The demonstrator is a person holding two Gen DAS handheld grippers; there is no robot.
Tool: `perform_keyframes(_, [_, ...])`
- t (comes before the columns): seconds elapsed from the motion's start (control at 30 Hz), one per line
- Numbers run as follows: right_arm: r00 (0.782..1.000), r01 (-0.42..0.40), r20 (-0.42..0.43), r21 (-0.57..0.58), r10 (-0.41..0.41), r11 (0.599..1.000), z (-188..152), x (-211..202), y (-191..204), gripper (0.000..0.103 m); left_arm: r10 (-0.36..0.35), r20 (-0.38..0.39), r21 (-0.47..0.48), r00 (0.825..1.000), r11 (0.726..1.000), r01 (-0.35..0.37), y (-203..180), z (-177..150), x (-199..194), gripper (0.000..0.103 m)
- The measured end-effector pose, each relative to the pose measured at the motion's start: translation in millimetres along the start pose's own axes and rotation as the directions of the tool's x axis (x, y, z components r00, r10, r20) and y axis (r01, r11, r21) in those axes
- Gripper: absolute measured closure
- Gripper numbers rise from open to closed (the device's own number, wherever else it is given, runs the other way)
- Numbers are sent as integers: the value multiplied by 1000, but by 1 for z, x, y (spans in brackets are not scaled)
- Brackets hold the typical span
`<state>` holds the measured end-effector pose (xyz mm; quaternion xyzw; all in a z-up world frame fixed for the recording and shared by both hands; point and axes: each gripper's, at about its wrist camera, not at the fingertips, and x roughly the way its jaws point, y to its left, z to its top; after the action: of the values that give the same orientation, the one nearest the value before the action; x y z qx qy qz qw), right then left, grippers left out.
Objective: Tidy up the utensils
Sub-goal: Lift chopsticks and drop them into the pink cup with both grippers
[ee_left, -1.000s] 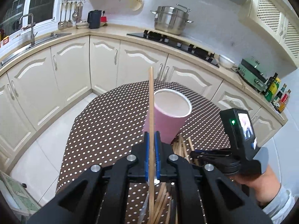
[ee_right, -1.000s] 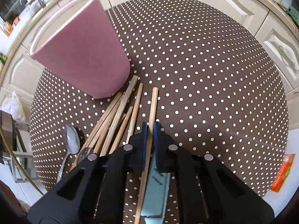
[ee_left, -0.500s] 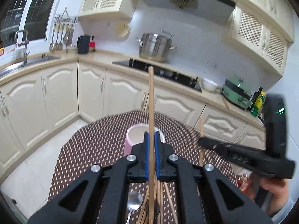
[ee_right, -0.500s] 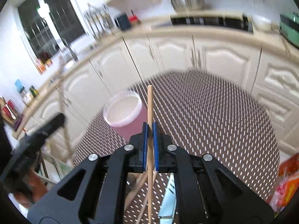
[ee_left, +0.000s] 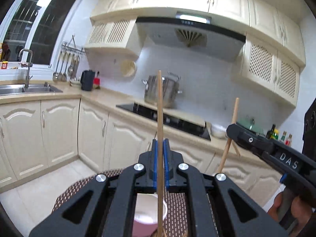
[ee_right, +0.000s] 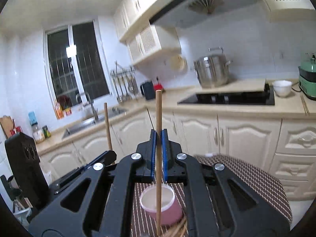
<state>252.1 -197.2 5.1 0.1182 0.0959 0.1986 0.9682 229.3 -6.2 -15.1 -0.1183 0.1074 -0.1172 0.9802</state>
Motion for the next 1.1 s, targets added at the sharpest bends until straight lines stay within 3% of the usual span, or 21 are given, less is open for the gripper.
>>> perform_keyframes(0.3, [991, 36, 130, 4, -36, 999, -12, 22, -4, 97, 37, 66, 1, 997, 999, -37, 8, -5, 37, 97])
perform_keyframes(0.7, [997, 41, 71, 5, -41, 999, -33, 31, -9, 97, 64, 33, 33, 997, 997, -65, 18, -35, 50, 97])
perform_keyframes(1.1, [998, 57, 20, 0, -57, 998, -52, 19, -4, 96, 50, -66, 67, 997, 997, -46, 19, -56, 36, 97])
